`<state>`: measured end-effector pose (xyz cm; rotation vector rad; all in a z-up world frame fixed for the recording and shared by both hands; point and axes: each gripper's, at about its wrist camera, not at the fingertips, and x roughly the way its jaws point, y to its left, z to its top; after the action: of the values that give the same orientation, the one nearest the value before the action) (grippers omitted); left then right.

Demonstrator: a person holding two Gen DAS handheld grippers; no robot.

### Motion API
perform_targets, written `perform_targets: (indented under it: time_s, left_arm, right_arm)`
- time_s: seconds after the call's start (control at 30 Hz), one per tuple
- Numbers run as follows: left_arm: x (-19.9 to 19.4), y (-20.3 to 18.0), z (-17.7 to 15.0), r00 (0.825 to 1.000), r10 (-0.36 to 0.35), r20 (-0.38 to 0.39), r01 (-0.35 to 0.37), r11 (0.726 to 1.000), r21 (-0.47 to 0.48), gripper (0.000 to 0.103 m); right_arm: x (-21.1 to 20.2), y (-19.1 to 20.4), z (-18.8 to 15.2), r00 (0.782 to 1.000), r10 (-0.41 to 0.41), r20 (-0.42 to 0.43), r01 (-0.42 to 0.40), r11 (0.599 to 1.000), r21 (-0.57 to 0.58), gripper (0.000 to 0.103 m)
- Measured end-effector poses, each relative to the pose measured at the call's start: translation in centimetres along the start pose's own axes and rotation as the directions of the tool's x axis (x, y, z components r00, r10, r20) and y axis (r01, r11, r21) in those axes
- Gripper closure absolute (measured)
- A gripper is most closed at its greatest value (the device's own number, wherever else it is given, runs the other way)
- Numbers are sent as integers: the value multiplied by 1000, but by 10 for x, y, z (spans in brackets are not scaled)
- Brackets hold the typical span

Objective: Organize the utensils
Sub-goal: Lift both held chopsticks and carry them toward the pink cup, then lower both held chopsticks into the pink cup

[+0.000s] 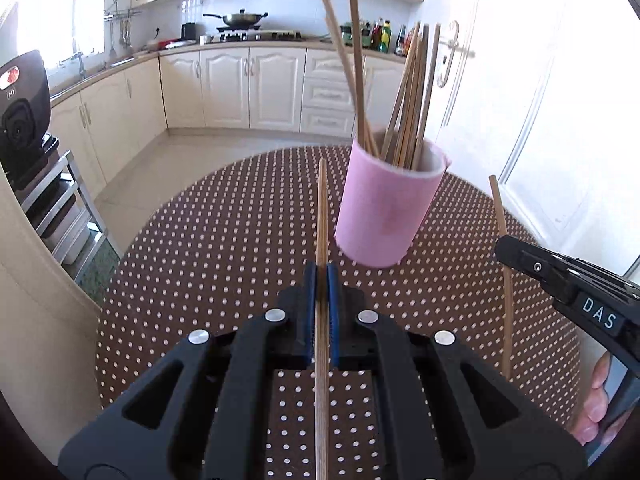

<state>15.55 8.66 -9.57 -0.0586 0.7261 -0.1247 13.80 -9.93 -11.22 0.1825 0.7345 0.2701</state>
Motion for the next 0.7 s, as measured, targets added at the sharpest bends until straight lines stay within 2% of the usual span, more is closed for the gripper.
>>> perform_targets:
  time_s: [0.7]
  left_arm:
    - [-35, -20, 58, 986, -3, 169, -2, 1000, 25, 97]
  right_arm:
    - [-38, 31, 55, 981, 23, 192, -14, 999, -47, 99]
